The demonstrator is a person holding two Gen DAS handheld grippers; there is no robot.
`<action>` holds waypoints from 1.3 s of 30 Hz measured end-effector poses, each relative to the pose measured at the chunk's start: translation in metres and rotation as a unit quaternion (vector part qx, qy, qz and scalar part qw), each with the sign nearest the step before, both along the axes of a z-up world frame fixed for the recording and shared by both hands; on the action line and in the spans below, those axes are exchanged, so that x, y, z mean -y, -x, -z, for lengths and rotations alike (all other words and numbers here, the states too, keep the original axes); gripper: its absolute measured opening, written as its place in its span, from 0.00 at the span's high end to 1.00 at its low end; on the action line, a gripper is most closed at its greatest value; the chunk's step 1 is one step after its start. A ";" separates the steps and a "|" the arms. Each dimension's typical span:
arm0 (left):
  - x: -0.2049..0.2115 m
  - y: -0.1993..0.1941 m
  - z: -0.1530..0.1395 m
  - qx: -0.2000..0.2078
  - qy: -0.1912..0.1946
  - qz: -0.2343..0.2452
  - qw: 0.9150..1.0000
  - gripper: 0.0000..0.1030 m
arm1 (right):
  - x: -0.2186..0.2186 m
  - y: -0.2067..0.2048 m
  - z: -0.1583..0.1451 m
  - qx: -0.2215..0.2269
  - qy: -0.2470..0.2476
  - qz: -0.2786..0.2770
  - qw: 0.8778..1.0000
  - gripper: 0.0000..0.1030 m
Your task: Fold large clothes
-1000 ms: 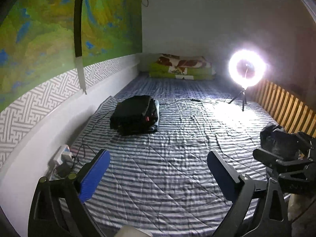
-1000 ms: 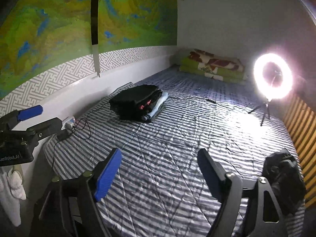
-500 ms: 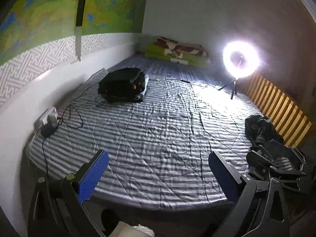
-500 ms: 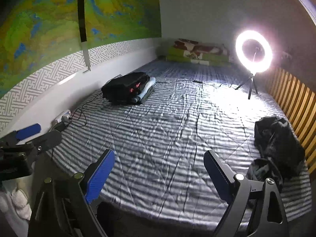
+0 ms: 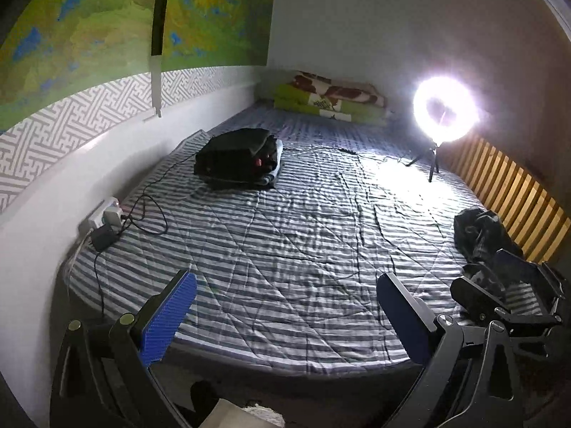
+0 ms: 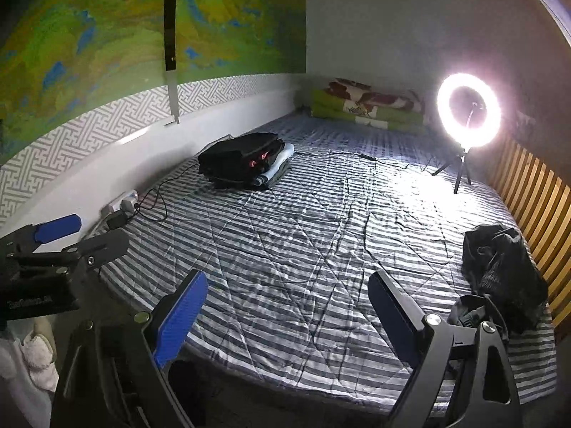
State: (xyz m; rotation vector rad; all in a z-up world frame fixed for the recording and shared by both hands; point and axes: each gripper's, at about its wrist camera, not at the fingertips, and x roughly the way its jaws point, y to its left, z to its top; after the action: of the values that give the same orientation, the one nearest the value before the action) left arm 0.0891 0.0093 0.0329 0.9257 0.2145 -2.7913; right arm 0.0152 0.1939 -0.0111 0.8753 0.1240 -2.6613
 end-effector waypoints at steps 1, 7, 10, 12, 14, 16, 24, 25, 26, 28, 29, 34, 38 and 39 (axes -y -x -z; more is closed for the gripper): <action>0.000 -0.001 0.000 -0.001 0.001 -0.001 1.000 0.01 | -0.001 0.000 0.000 0.000 0.001 -0.001 1.000 0.13; 0.002 -0.002 0.000 0.002 0.001 -0.004 1.000 0.01 | -0.003 -0.003 0.001 0.000 0.000 0.001 1.000 0.13; 0.000 -0.002 0.001 0.003 0.002 -0.002 1.000 0.01 | -0.005 -0.003 0.003 0.000 -0.001 0.001 1.000 0.13; -0.001 -0.002 0.002 0.004 0.002 -0.002 1.000 0.01 | -0.006 -0.002 0.004 0.001 -0.001 0.002 1.000 0.13; -0.002 -0.001 0.002 0.004 0.004 -0.001 1.000 0.01 | -0.006 -0.002 0.005 0.002 0.000 0.001 1.000 0.13; -0.001 -0.001 0.002 0.004 0.003 0.000 1.000 0.01 | -0.006 -0.003 0.005 0.002 0.000 0.002 1.000 0.13; -0.005 -0.001 0.004 0.004 0.003 -0.004 1.000 0.01 | -0.008 -0.003 0.006 0.001 0.001 0.003 1.000 0.13; -0.005 -0.001 0.004 0.004 0.002 -0.004 1.000 0.01 | -0.009 -0.003 0.006 0.000 0.001 0.004 1.000 0.13; -0.005 -0.001 0.004 0.005 0.003 -0.004 1.000 0.01 | -0.009 -0.003 0.006 0.000 0.001 0.005 1.000 0.13; -0.006 -0.001 0.005 0.006 0.003 -0.003 1.000 0.01 | -0.010 -0.004 0.007 0.000 0.002 0.006 1.000 0.13; -0.006 -0.002 0.006 0.006 0.002 -0.003 1.000 0.01 | -0.010 -0.004 0.007 0.000 0.002 0.006 1.000 0.13; -0.006 -0.002 0.006 0.006 0.003 -0.002 1.000 0.01 | -0.011 -0.004 0.006 0.001 0.002 0.006 1.000 0.13; -0.005 -0.003 0.006 0.006 0.004 -0.002 1.000 0.01 | -0.012 -0.004 0.007 0.001 0.002 0.006 1.000 0.13; -0.005 -0.003 0.007 0.007 0.003 -0.002 1.000 0.01 | -0.012 -0.004 0.007 0.001 0.002 0.006 1.000 0.13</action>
State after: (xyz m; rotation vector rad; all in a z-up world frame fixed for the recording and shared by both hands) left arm 0.0921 0.0143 0.0263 0.9413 0.2042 -2.7804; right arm 0.0190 0.2058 -0.0181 0.8806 0.1139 -2.6711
